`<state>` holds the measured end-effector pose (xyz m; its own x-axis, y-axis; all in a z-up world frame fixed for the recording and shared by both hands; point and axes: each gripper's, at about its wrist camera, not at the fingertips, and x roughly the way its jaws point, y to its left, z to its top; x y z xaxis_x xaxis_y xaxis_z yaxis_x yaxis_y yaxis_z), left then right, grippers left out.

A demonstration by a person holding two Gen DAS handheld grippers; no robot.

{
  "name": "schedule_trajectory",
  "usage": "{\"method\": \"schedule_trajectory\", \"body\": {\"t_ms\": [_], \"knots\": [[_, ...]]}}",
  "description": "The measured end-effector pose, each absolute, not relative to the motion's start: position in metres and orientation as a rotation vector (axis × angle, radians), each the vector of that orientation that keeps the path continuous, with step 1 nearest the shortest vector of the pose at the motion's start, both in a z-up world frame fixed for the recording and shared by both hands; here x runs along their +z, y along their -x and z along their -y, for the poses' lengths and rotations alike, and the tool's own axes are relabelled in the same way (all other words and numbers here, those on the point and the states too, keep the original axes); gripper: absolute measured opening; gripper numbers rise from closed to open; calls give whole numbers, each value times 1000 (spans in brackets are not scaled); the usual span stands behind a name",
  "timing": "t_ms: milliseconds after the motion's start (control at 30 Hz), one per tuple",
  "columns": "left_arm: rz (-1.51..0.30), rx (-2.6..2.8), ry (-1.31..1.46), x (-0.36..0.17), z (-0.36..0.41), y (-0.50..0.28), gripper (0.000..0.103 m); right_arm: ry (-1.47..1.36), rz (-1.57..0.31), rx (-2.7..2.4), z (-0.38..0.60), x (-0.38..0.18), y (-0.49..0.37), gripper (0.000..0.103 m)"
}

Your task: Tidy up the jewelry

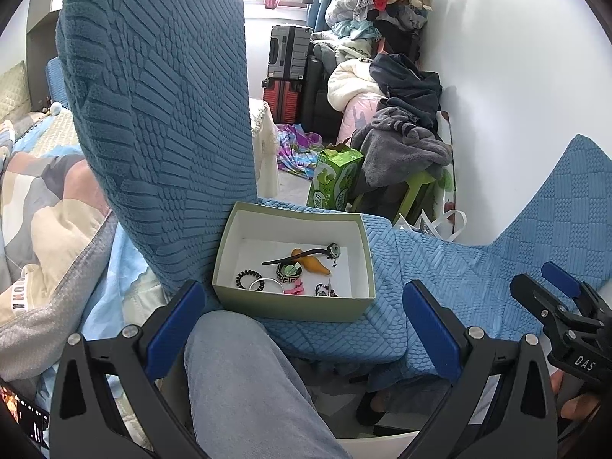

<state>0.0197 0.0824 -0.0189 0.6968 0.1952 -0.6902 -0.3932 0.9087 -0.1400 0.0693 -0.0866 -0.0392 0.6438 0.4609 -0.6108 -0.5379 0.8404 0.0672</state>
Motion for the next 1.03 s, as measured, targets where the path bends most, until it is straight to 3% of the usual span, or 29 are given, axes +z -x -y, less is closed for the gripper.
{"method": "schedule_trajectory", "body": {"t_ms": [1033], "knots": [[-736, 342, 289, -23, -91, -21, 103, 141, -673, 565, 88, -42, -70, 103]]}}
